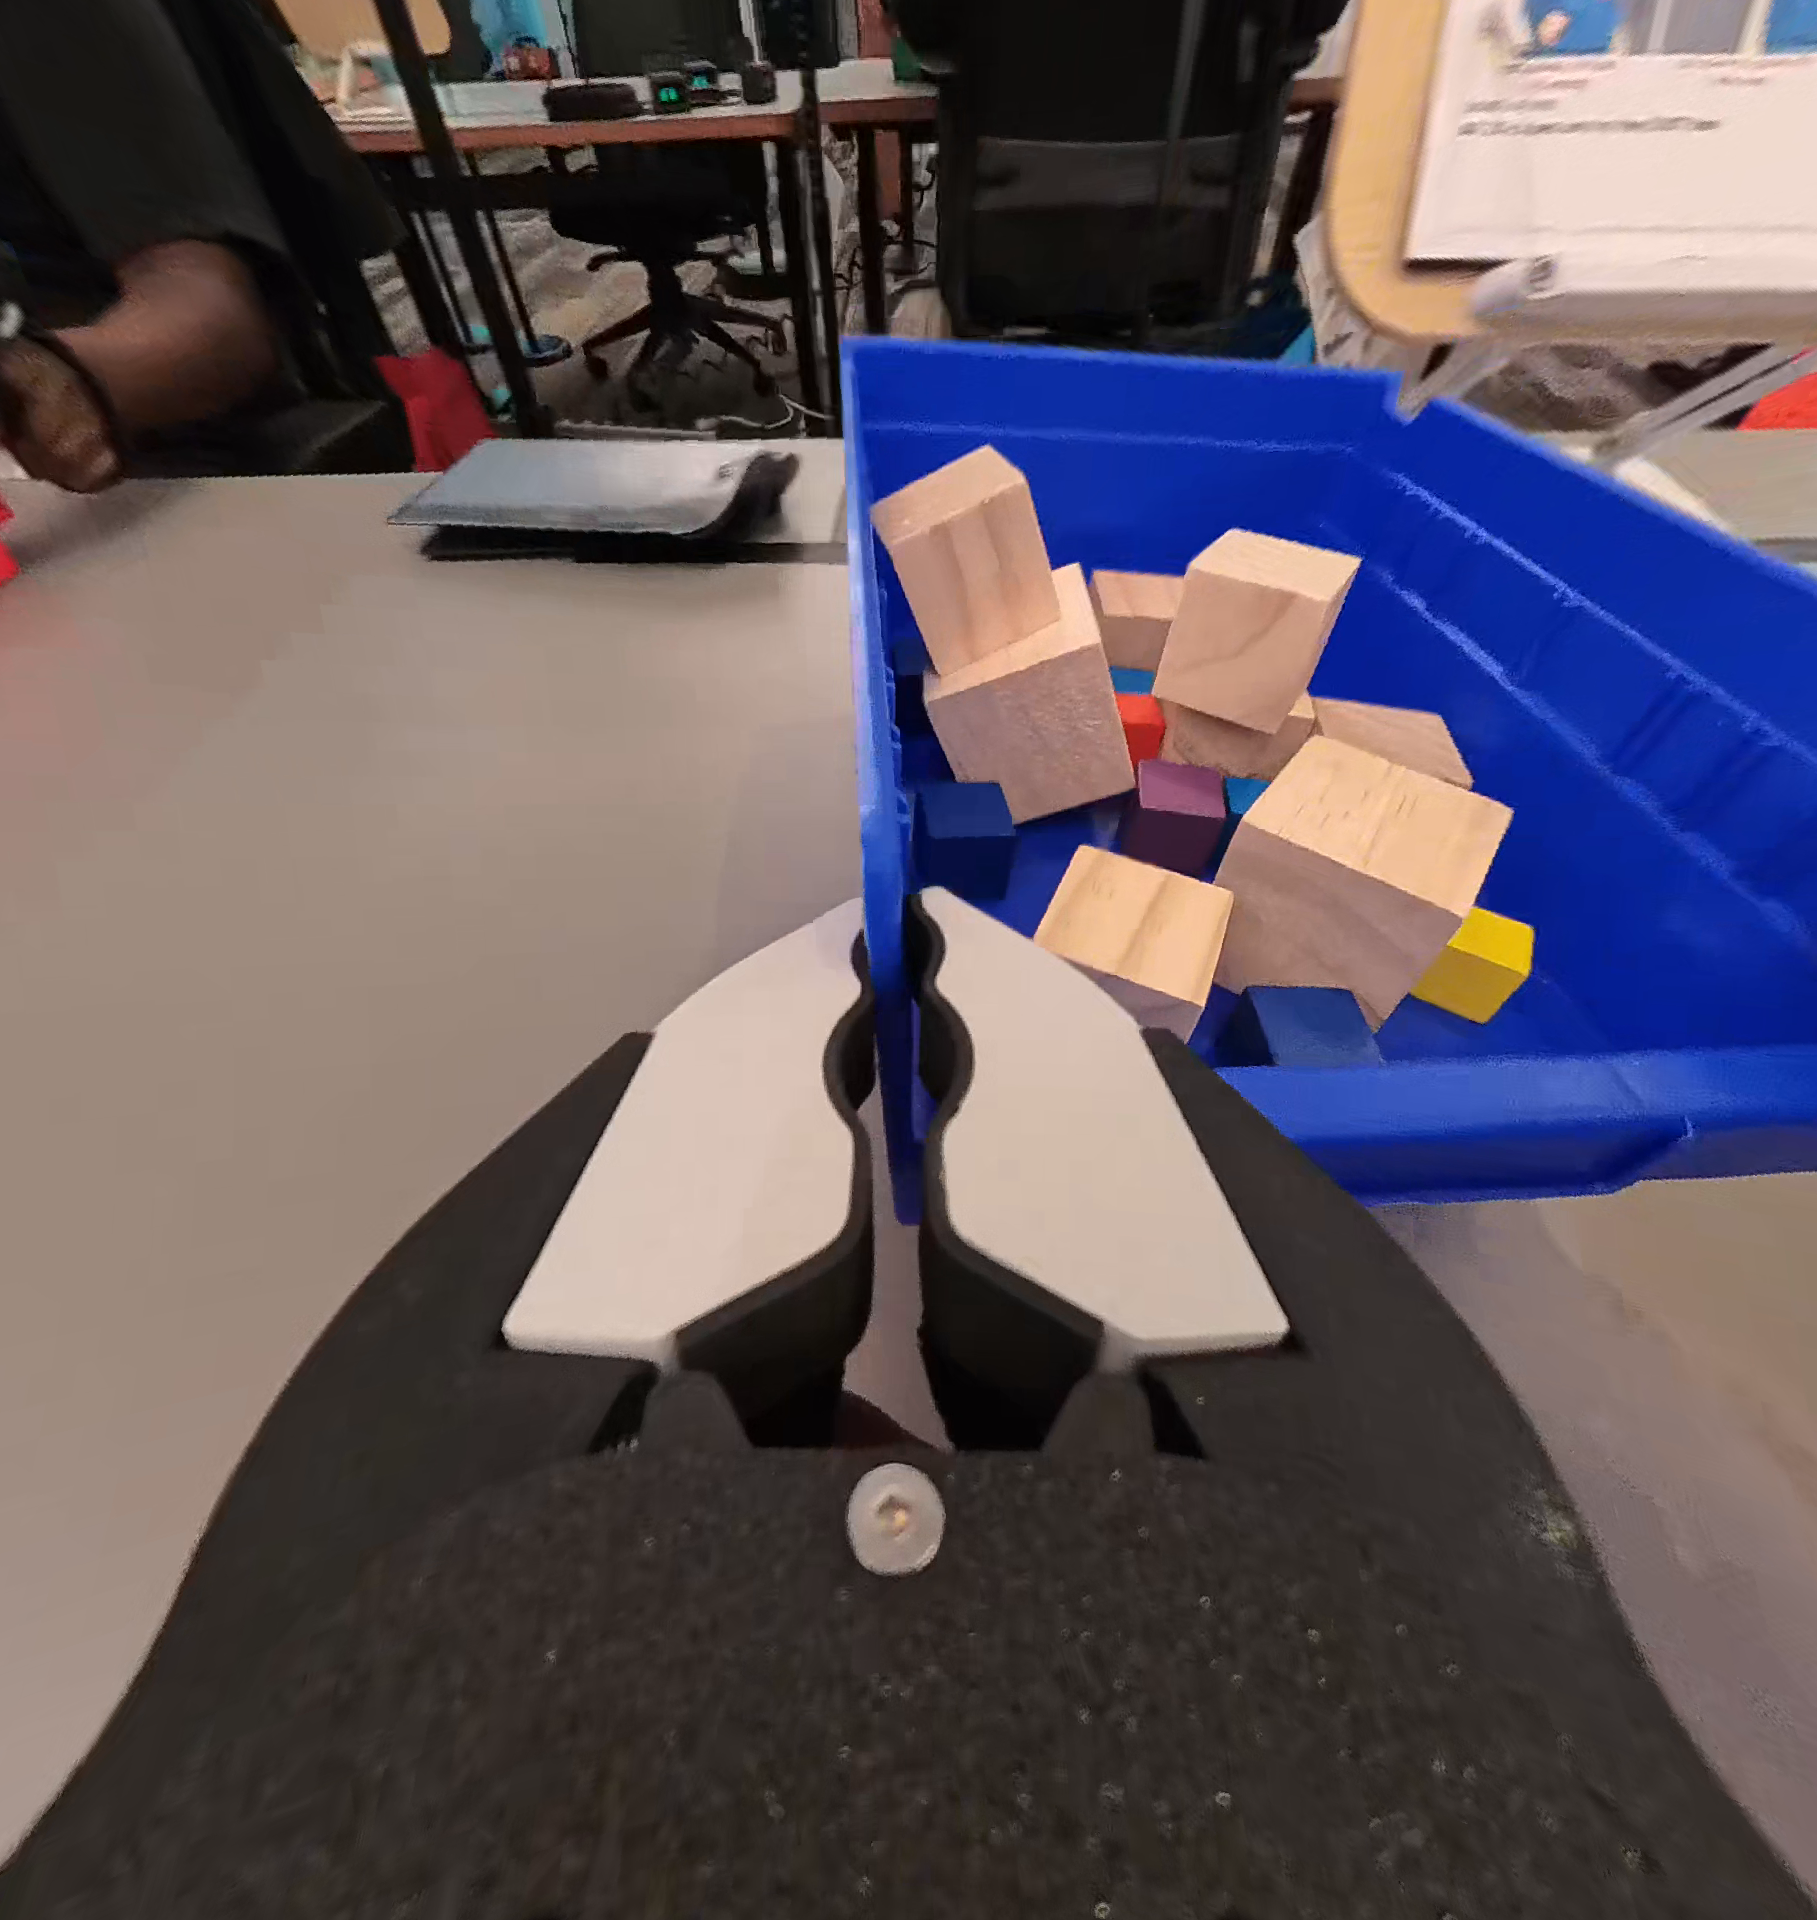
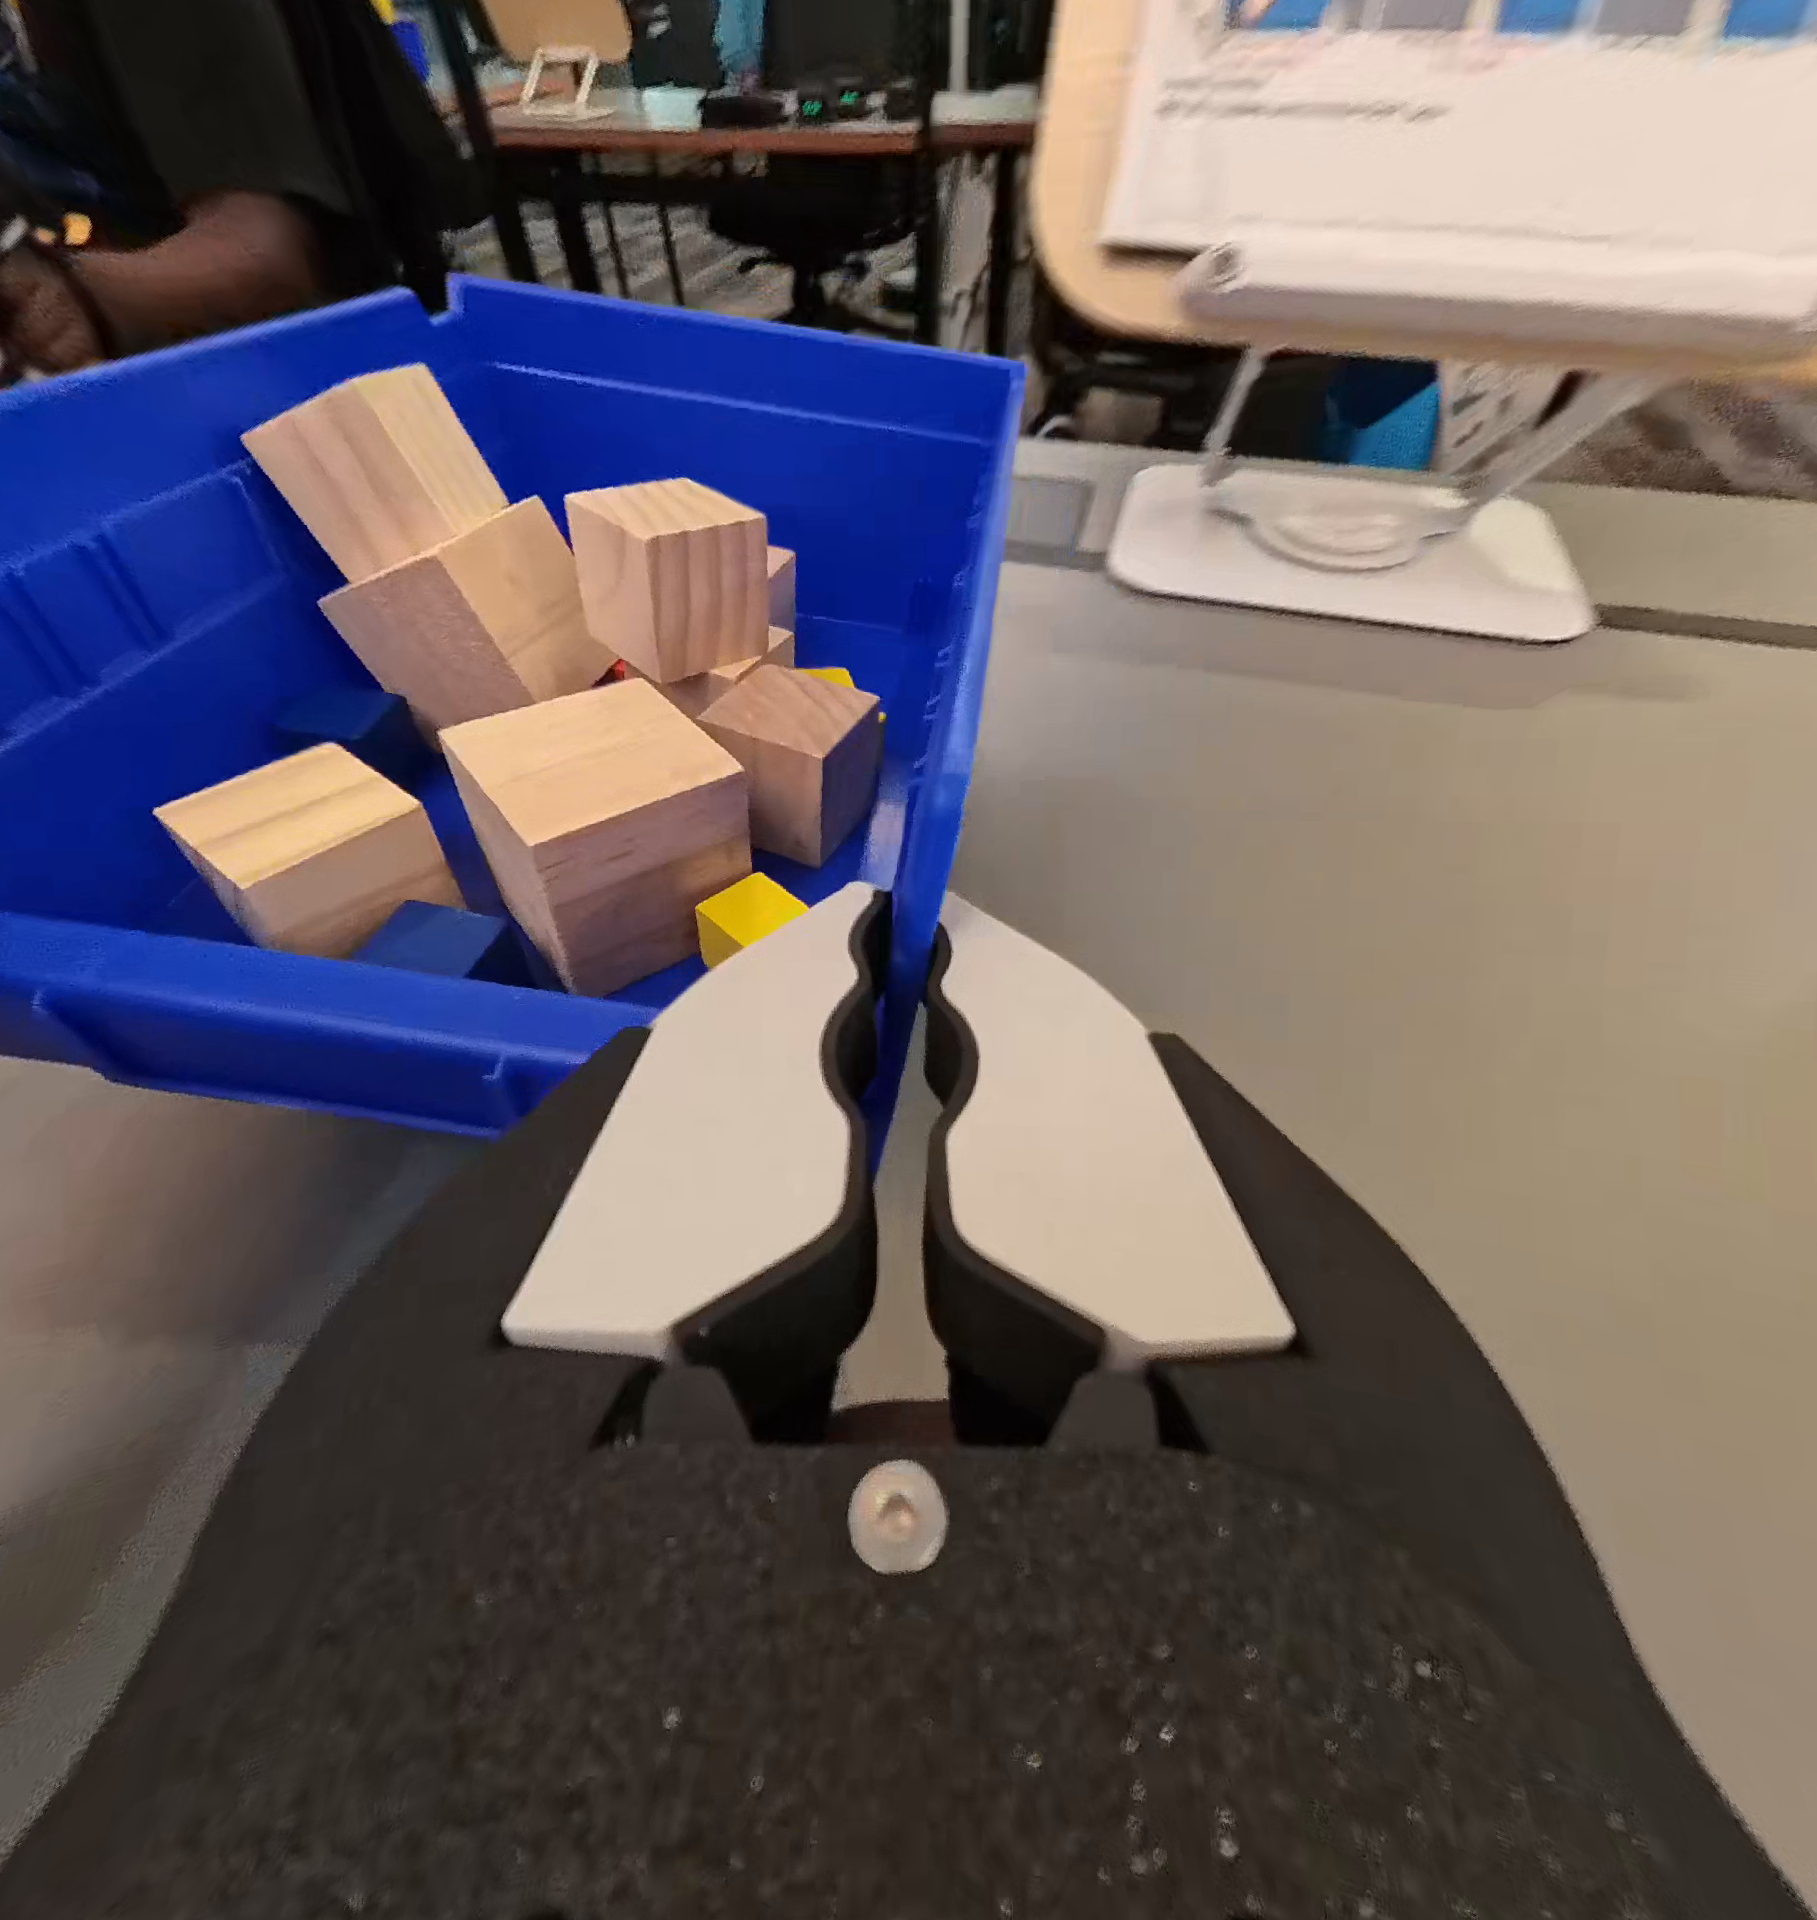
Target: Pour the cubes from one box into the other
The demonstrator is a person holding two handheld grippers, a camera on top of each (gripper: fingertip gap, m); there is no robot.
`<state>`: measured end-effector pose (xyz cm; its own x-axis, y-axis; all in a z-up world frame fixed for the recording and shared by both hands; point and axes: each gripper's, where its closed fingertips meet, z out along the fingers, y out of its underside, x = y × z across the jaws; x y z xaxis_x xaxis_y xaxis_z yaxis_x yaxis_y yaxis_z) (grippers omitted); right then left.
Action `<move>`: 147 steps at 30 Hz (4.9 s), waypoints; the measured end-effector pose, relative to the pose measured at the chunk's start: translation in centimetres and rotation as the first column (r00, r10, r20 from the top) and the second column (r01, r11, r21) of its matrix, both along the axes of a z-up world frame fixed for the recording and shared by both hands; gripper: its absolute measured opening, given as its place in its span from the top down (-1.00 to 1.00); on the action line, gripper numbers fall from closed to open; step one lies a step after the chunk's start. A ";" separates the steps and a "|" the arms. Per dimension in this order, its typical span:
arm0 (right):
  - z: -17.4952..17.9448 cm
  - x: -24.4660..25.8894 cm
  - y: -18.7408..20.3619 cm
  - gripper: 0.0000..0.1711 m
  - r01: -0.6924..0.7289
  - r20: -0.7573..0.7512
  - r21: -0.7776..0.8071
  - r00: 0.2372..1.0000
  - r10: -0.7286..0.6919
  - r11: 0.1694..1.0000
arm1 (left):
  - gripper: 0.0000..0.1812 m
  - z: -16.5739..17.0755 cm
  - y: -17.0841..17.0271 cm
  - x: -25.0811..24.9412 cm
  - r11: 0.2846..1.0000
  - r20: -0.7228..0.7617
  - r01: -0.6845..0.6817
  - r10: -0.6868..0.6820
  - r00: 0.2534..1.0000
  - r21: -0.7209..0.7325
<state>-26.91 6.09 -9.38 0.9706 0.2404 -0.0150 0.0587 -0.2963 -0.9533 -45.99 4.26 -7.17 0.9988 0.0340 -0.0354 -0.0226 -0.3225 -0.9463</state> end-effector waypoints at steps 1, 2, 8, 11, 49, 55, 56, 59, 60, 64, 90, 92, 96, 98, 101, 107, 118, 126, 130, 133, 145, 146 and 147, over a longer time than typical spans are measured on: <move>-0.7 -1.3 0.0 0.96 -0.015 -0.006 -0.026 1.000 0.015 1.000 | 0.98 -0.4 0.0 -1.3 1.000 -0.002 0.003 -0.003 1.000 -0.001; -1.1 -2.4 0.0 0.96 -0.027 -0.013 -0.026 1.000 0.027 0.999 | 0.98 -1.0 0.0 -2.4 1.000 -0.005 0.003 -0.003 1.000 -0.007; -3.6 -5.4 -0.9 0.92 -0.093 -0.018 -0.107 0.996 0.091 0.990 | 0.97 -5.2 -0.1 -5.5 0.998 0.103 0.005 0.002 0.995 -0.065; -3.6 -5.6 -1.3 0.88 -0.183 -0.107 -0.169 0.980 0.166 0.969 | 0.94 -5.0 0.0 -5.5 0.998 0.084 -0.017 0.022 0.996 -0.067; -2.8 47.2 -10.8 0.66 0.239 -0.082 -0.097 0.966 -0.247 0.966 | 0.49 -5.1 -6.2 5.0 0.997 0.056 0.038 -0.034 0.998 -0.071; -2.8 46.3 -10.5 0.66 0.211 -0.099 -0.107 0.970 -0.221 0.972 | 0.51 -5.1 -6.6 4.8 0.997 0.070 0.031 -0.026 0.997 -0.073; -2.9 46.1 -10.5 0.66 0.208 -0.096 -0.104 0.971 -0.218 0.973 | 0.51 -5.2 -6.6 4.7 0.997 0.065 0.029 -0.024 0.998 -0.075; -3.2 46.1 -10.5 0.66 0.211 -0.060 -0.111 0.974 -0.219 0.971 | 0.52 -5.0 -6.7 4.6 0.997 0.087 0.022 -0.016 0.996 -0.072; -3.1 46.1 -10.5 0.66 0.211 -0.064 -0.112 0.974 -0.219 0.971 | 0.52 -5.1 -6.7 4.6 0.997 0.095 0.022 -0.015 0.995 -0.076; -2.7 46.1 -10.6 0.66 0.210 -0.094 -0.099 0.971 -0.219 0.973 | 0.52 -5.3 -6.8 4.5 0.996 0.089 0.016 -0.008 0.996 -0.087; -2.7 45.4 -10.6 0.67 0.197 -0.083 -0.100 0.975 -0.205 0.975 | 0.53 -5.8 -6.9 3.6 0.993 0.112 -0.006 0.019 0.994 -0.116; -2.8 45.4 -10.6 0.67 0.199 -0.069 -0.100 0.976 -0.206 0.975 | 0.53 -5.4 -6.8 2.9 0.995 0.094 -0.018 0.027 0.995 -0.098; -2.7 45.1 -10.6 0.67 0.193 -0.072 -0.102 0.977 -0.200 0.976 | 0.53 -4.2 -6.4 -0.8 0.992 0.079 -0.096 0.102 0.992 -0.080; -2.6 44.8 -10.6 0.67 0.187 -0.061 -0.096 0.979 -0.194 0.978 | 0.43 -4.0 -5.6 -2.6 0.991 0.090 -0.088 0.097 0.991 -0.097; -2.9 44.4 -10.4 0.67 0.180 -0.021 -0.100 0.983 -0.183 0.979 | 0.42 -3.8 -3.6 -5.4 0.993 0.041 -0.092 0.095 0.995 -0.075; -1.8 40.1 -9.5 0.67 0.082 0.098 -0.090 0.992 -0.073 0.993 | 0.97 -5.7 0.6 -5.0 0.993 0.108 0.059 -0.048 0.993 -0.106; 8.1 10.2 4.9 0.57 -0.577 0.295 -0.375 0.668 0.683 0.726 | 0.97 -5.8 0.6 -4.6 0.989 0.067 0.081 -0.073 0.995 -0.124; 3.2 -5.5 20.0 0.55 -0.515 0.307 -0.763 0.244 0.920 0.391 | 0.95 -5.7 0.7 -4.8 0.990 0.128 0.097 -0.083 0.988 -0.102; 0.0 -8.2 23.0 0.61 -0.436 0.287 -0.837 0.166 0.943 0.331 | 0.95 -5.8 0.7 -4.8 0.990 0.123 0.089 -0.075 0.990 -0.108; -2.6 -8.4 24.1 0.60 -0.343 0.294 -0.886 0.108 0.950 0.314 | 0.95 -5.7 0.7 -4.8 0.991 0.155 0.094 -0.078 0.985 -0.100; -0.7 0.1 19.8 0.97 -0.305 0.163 -0.936 0.064 0.985 0.175 | 0.97 -3.4 0.2 0.0 0.972 0.150 0.184 -0.163 0.975 -0.145; 0.4 2.2 19.3 0.97 -0.309 0.152 -0.935 0.091 0.984 0.173 | 0.97 -2.4 0.2 1.6 0.966 0.149 0.218 -0.198 0.969 -0.138; 1.4 4.6 18.8 0.97 -0.308 0.142 -0.936 0.118 0.983 0.172 | 0.97 -1.4 0.3 3.3 0.958 0.144 0.256 -0.237 0.961 -0.132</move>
